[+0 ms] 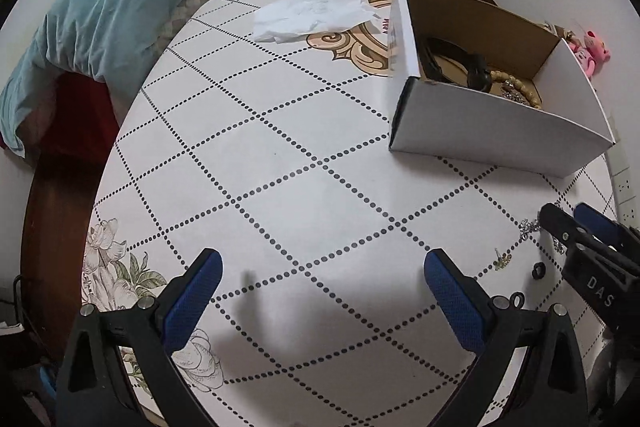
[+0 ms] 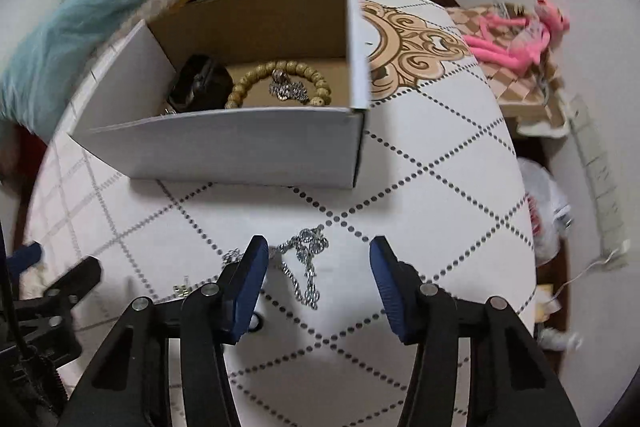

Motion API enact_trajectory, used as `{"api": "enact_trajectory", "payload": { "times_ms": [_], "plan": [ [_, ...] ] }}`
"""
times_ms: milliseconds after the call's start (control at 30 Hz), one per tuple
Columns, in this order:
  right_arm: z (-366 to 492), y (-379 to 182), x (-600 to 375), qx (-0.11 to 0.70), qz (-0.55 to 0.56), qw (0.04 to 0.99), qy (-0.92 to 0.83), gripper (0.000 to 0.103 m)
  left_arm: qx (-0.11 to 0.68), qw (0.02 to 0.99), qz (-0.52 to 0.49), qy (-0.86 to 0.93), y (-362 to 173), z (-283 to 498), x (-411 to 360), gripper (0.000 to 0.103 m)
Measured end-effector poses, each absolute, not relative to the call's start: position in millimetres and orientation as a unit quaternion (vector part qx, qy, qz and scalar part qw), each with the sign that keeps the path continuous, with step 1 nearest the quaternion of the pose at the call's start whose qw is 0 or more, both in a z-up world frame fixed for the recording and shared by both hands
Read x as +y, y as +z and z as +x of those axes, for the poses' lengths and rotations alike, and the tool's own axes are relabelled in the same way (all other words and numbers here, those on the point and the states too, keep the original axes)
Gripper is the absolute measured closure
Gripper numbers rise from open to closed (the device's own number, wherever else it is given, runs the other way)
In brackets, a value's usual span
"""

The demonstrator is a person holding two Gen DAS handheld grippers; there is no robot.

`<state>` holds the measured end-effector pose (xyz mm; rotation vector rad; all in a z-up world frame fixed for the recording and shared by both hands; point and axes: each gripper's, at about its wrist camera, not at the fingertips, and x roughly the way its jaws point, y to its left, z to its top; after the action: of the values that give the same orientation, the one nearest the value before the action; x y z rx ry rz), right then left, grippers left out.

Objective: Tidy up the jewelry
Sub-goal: 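Grasp the thin silver chain with the right gripper while the left moves toward the gold earring, then close the left gripper on the small gold earring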

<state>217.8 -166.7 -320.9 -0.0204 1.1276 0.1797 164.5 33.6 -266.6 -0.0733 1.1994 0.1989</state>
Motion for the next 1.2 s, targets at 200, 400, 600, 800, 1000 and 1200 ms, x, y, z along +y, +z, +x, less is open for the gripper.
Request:
{"api": "enact_trajectory", "payload": {
  "times_ms": [200, 400, 600, 800, 1000, 1200],
  "plan": [
    [208.5, -317.6, -154.7, 0.521, -0.033, 0.847, 0.104, 0.098, 0.561, 0.825, -0.033, 0.070, -265.8, 163.9, 23.5, 0.000],
    [190.8, -301.4, -198.9, 0.507, 0.033, 0.856, 0.098, 0.098, 0.554, 0.831, -0.042, 0.015, -259.1, 160.4, -2.5, 0.001],
    [183.7, -289.6, -240.3, 0.506, 0.072, 0.856, 0.078, 0.098, 0.557, 0.828, -0.047, -0.027, -264.7, 167.4, -33.9, 0.021],
    [178.1, -291.9, -255.5, 0.508, 0.087, 0.854, 0.067, 0.098, 0.566, 0.823, -0.029, -0.039, -275.2, 176.8, -50.1, 0.044],
    [179.4, -295.8, -255.0, 0.510, 0.095, 0.853, 0.063, 0.098, 0.558, 0.829, 0.006, -0.045, -274.5, 178.1, -60.9, 0.095],
    [177.4, -287.7, -251.2, 0.503, 0.098, 0.856, 0.066, 0.098, 0.554, 0.831, -0.013, -0.053, -273.8, 175.2, -55.3, 0.097]
  ]
}}
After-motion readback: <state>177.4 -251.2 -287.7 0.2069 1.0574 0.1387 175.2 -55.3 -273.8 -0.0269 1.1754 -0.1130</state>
